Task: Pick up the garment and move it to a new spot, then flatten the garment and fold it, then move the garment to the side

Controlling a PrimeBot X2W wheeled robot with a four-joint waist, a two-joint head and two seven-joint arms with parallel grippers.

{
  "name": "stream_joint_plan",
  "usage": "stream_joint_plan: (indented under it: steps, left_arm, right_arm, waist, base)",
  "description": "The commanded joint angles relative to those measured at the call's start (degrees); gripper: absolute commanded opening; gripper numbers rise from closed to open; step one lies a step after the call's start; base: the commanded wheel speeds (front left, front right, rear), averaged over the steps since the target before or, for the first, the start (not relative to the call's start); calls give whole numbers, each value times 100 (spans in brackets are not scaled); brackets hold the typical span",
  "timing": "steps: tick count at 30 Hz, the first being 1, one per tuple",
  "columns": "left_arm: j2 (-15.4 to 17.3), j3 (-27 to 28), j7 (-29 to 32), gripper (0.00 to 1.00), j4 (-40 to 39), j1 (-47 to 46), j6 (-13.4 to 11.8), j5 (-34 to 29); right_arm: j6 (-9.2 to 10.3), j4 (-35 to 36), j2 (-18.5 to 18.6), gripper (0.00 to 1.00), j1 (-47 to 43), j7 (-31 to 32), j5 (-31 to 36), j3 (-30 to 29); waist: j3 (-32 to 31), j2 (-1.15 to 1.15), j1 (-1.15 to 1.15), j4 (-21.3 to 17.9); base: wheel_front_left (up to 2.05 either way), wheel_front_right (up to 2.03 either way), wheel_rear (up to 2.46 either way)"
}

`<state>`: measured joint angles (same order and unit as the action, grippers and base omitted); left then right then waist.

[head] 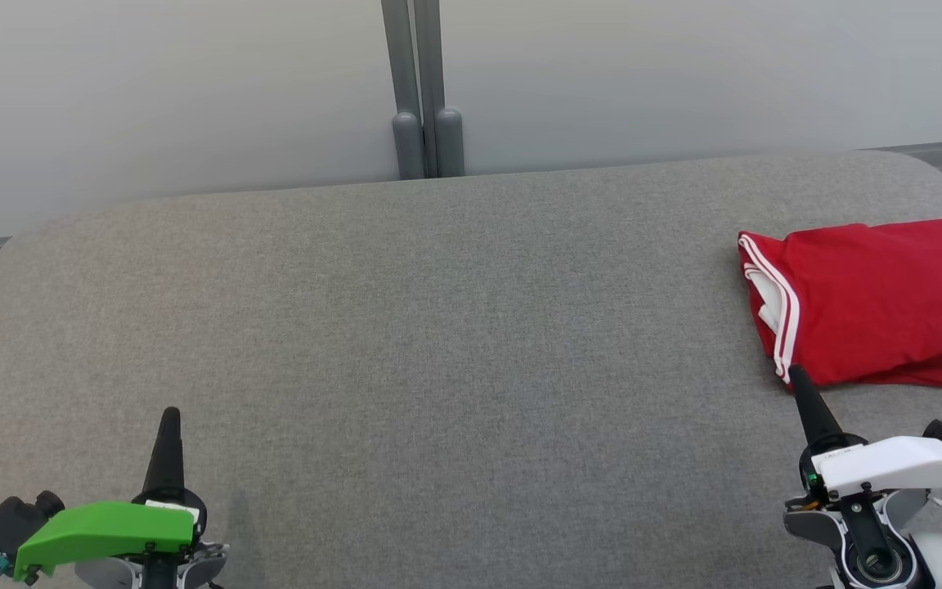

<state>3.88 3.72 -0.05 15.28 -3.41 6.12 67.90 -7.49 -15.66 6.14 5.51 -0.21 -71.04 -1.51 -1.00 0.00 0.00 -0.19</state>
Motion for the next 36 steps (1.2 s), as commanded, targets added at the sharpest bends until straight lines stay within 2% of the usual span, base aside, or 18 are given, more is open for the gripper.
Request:
stream_joint_plan:
  steps: [1,36]
  left_arm:
    - [-5,42,38,0,-60,-165,51,141]
    - [-70,221,475,0,-113,-266,115,1737]
  right_arm:
    - [-1,73,1,0,112,45,-134,-53]
    - [0,148,-231,0,98,492,-1518,-379]
  waist:
    - [3,0,0,1]
    - [75,0,0,13]
  base:
    - [0,0,0]
    - [0,0,0]
